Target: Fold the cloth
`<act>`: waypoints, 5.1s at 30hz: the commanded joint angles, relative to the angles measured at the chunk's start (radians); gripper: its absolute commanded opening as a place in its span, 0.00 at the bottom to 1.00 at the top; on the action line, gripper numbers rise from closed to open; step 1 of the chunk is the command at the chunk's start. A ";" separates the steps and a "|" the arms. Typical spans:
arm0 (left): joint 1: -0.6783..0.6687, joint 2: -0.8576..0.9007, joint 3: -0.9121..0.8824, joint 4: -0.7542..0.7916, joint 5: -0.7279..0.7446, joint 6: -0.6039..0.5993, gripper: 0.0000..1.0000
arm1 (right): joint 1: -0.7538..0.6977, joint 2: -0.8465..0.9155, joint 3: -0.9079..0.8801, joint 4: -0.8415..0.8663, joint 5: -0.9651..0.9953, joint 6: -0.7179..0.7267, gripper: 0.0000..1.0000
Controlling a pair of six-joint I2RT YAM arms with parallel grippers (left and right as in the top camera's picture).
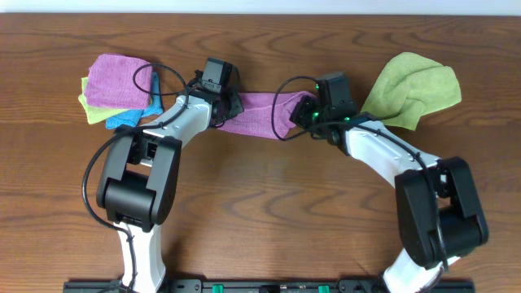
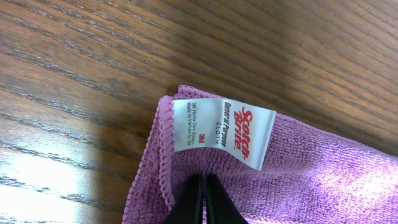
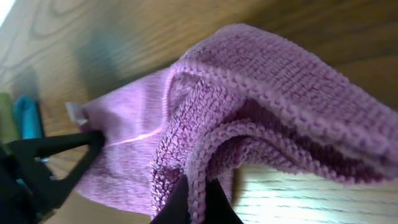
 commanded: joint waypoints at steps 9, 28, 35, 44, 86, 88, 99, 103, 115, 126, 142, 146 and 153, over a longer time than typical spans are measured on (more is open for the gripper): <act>0.002 0.023 0.002 -0.024 -0.002 0.003 0.06 | 0.065 -0.017 0.127 0.003 -0.008 -0.049 0.01; 0.003 0.022 0.072 -0.094 0.043 0.056 0.06 | 0.142 -0.017 0.134 0.004 0.023 -0.060 0.01; 0.005 0.022 0.174 -0.202 0.033 0.109 0.06 | 0.146 -0.017 0.134 0.017 0.030 -0.060 0.01; 0.049 0.022 0.298 -0.344 0.019 0.143 0.06 | 0.154 -0.017 0.134 0.026 0.031 -0.060 0.01; 0.192 -0.012 0.428 -0.509 -0.003 0.228 0.06 | 0.278 0.235 0.307 0.117 0.052 -0.023 0.01; 0.192 -0.012 0.428 -0.509 -0.003 0.228 0.06 | 0.282 0.242 0.307 0.123 0.052 -0.022 0.01; 0.192 -0.016 0.428 -0.509 -0.004 0.228 0.06 | 0.298 0.247 0.307 0.124 0.032 -0.024 0.39; 0.193 -0.025 0.428 -0.506 -0.008 0.228 0.06 | 0.298 0.247 0.307 0.129 0.001 -0.042 0.57; 0.193 -0.049 0.428 -0.521 -0.007 0.228 0.06 | 0.223 0.151 0.312 0.077 -0.055 -0.204 0.99; 0.192 -0.187 0.428 -0.565 -0.007 0.211 0.32 | -0.063 -0.274 0.312 -0.473 -0.015 -0.668 0.99; 0.191 -0.354 0.427 -0.779 0.058 0.054 0.95 | -0.336 -1.130 -0.207 -0.815 0.051 -0.715 0.99; 0.189 -0.368 0.426 -0.875 0.085 0.043 0.95 | -0.354 -1.378 -0.329 -0.844 0.055 -0.661 0.99; 0.189 -0.430 0.359 -0.963 0.109 0.002 0.95 | -0.353 -1.613 -0.397 -0.881 0.146 -0.528 0.99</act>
